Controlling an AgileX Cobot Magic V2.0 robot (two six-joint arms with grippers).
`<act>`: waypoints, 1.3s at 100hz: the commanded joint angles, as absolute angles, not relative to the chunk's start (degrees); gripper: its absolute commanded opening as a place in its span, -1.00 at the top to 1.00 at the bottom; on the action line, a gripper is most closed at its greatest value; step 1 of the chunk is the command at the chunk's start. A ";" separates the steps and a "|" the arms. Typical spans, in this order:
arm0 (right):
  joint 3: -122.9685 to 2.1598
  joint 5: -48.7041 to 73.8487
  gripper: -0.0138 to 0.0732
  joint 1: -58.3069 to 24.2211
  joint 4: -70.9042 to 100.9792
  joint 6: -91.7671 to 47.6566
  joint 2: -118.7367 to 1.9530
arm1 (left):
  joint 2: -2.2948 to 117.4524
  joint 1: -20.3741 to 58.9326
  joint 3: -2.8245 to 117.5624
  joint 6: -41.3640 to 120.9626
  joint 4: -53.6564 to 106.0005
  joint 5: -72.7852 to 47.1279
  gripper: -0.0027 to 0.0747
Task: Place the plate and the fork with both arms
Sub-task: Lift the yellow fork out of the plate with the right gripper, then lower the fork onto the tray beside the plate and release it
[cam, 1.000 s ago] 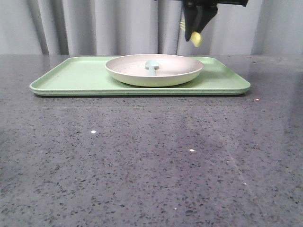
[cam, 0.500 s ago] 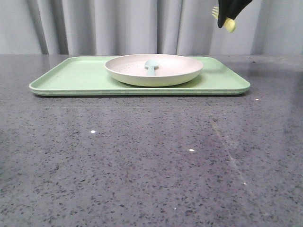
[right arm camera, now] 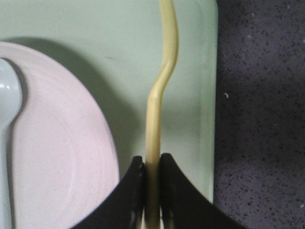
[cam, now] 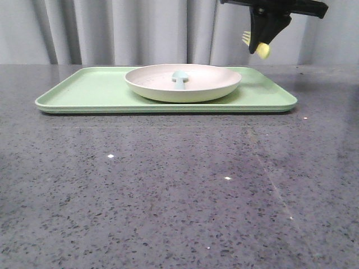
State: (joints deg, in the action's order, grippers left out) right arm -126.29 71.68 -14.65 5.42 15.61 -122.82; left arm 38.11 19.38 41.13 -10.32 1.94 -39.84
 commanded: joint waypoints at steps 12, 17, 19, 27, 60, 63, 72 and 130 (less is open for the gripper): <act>-127.53 77.09 0.53 -14.14 5.99 13.95 -120.43 | 38.04 19.32 42.83 -10.87 2.47 -35.96 0.12; -127.39 77.09 0.53 -14.07 6.12 13.95 -120.83 | 38.04 19.32 42.83 -10.87 2.47 -35.96 0.12; -127.33 77.09 0.53 -13.99 6.21 13.95 -121.11 | 38.04 19.32 42.83 -10.87 2.47 -35.96 0.12; -127.18 77.09 0.53 -13.77 7.29 13.83 -121.87 | 38.04 19.32 42.83 -10.87 2.47 -35.96 0.12; -127.18 77.09 0.52 -13.62 9.35 12.91 -123.43 | 38.04 19.32 42.83 -10.87 2.47 -35.96 0.12; -127.18 77.09 0.52 -13.47 9.35 12.91 -123.43 | 38.04 19.32 42.83 -10.87 2.47 -35.96 0.12; -127.18 77.09 0.46 -13.27 9.39 12.91 -123.43 | 38.04 19.32 42.83 -10.87 2.47 -35.96 0.12; -127.18 77.09 0.18 -12.84 9.88 12.46 -122.98 | 38.04 19.32 42.83 -10.87 2.47 -35.96 0.12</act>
